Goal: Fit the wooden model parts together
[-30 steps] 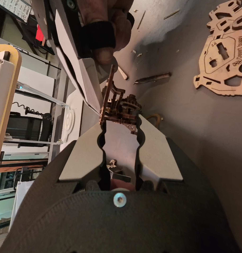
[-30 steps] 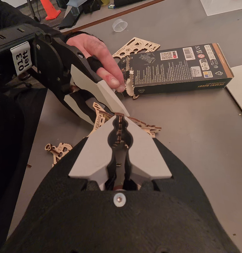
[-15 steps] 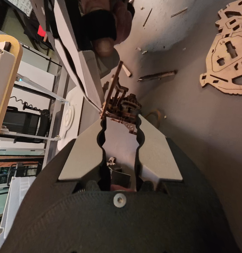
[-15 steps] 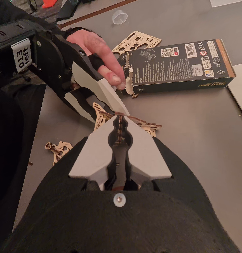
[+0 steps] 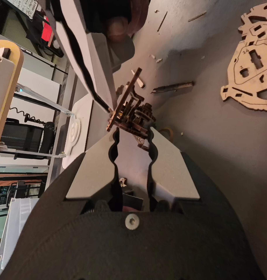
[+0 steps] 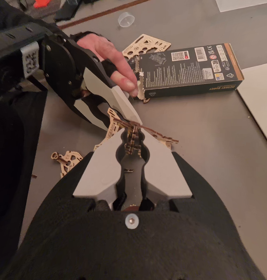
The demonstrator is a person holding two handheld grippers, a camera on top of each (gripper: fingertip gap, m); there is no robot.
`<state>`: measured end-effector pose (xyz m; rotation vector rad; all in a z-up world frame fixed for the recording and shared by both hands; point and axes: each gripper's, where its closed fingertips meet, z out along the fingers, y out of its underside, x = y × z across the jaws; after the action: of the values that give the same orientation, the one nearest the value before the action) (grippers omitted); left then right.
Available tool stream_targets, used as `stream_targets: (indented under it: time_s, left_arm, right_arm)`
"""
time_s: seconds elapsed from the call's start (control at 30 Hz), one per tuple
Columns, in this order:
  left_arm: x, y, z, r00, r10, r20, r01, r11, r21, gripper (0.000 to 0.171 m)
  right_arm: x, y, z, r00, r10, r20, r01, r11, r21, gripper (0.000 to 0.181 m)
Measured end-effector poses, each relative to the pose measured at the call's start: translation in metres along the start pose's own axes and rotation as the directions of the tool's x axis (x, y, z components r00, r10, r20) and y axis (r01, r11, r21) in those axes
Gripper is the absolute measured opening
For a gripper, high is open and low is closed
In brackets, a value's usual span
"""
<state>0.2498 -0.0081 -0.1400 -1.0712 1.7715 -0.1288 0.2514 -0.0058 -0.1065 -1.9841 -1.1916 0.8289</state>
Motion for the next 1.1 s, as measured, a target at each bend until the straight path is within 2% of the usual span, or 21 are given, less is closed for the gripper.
stream_targets:
  time_s: [0.17, 0.53, 0.7, 1.1]
  left_arm:
    - [0.0013, -0.0021, 0.0026, 1.000, -0.006, -0.018, 0.006, 1.000, 0.001, 0.037]
    - [0.0027, -0.0059, 0.0061, 1.000, 0.001, -0.030, -0.001, 1.000, 0.007, 0.040]
    - [0.0020, -0.0069, 0.0067, 0.997, 0.070, -0.027, -0.070, 0.997, -0.014, 0.041]
    - [-0.0011, -0.0069, 0.0081, 0.968, 0.243, -0.057, -0.245, 0.969, -0.020, 0.037]
  right_arm:
    - [0.0014, 0.0056, 0.0024, 0.999, 0.011, -0.037, -0.011, 1.000, -0.006, 0.002]
    - [0.0048, 0.0076, 0.0025, 0.994, 0.031, -0.103, -0.027, 0.999, 0.032, 0.000]
    - [0.0055, 0.0072, 0.0031, 0.995, 0.017, -0.102, -0.015, 1.000, 0.016, 0.000]
    - [0.0074, 0.0061, 0.0015, 0.997, -0.066, -0.031, 0.062, 0.991, -0.117, 0.000]
